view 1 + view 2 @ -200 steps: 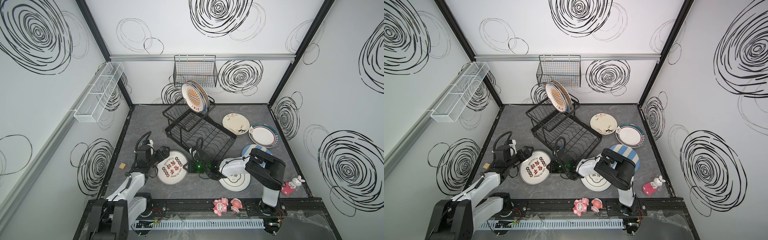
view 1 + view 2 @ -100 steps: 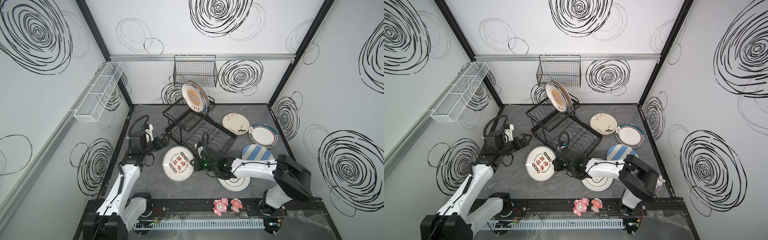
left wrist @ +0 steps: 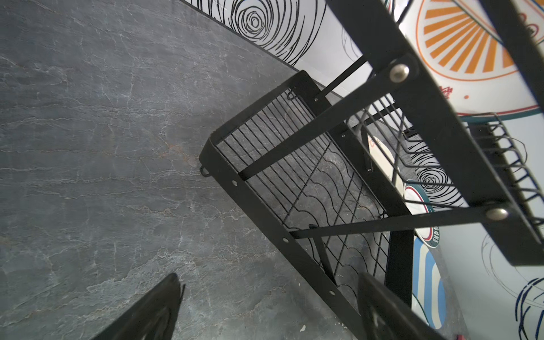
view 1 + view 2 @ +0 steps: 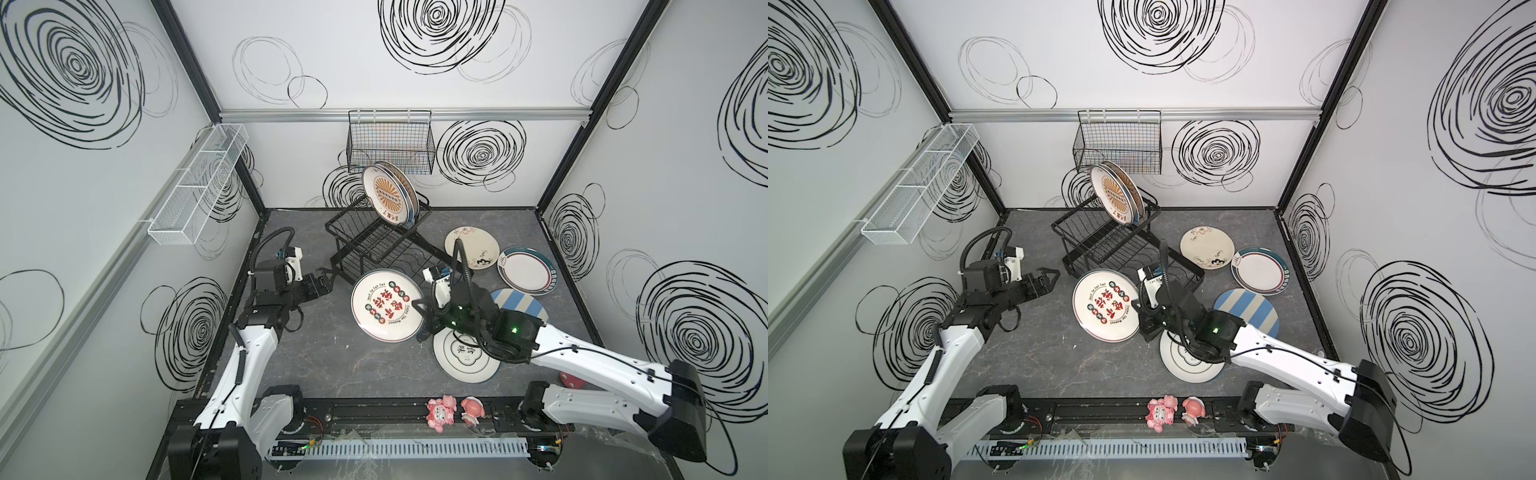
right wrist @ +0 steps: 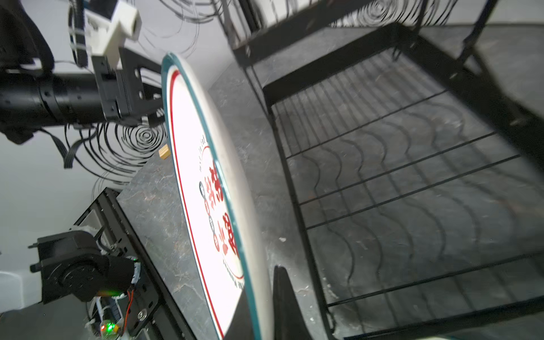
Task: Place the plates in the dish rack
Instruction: 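Lift the red-lettered plate with the right gripper up over the rack, then lower the red-lettered plate into the rack slot beside the sunburst plates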
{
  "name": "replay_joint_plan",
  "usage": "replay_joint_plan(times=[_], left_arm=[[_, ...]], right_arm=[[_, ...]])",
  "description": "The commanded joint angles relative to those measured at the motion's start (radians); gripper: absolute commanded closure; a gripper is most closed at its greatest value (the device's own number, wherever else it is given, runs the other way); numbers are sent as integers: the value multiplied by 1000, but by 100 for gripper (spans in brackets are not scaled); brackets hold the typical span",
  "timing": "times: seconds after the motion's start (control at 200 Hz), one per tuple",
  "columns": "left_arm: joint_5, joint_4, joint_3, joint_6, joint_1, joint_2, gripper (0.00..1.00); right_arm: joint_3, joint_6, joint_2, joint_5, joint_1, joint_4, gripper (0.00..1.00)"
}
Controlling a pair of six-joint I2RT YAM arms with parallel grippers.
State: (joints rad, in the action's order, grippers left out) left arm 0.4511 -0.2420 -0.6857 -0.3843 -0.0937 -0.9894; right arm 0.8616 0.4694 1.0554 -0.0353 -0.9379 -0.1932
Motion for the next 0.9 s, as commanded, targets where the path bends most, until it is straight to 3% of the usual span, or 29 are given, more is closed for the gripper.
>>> replay_joint_plan(times=[0.0,0.17,0.365,0.68,0.77,0.895], left_arm=[[-3,11,-2,26,5,-5,4],[-43,-8,12,28,6,-25,4],[-37,6,16,24,8,-12,4],[-32,16,28,23,9,-2,4],[-29,20,28,24,10,0,4],[-25,21,28,23,11,-2,4]], right_arm=[[120,-98,-55,25,55,-65,100],[338,-173,-8,41,98,-148,100],[599,-262,148,119,107,-162,100],[807,-466,358,491,44,-21,100],[821,-551,394,603,15,51,100],[801,-636,425,673,13,156,100]])
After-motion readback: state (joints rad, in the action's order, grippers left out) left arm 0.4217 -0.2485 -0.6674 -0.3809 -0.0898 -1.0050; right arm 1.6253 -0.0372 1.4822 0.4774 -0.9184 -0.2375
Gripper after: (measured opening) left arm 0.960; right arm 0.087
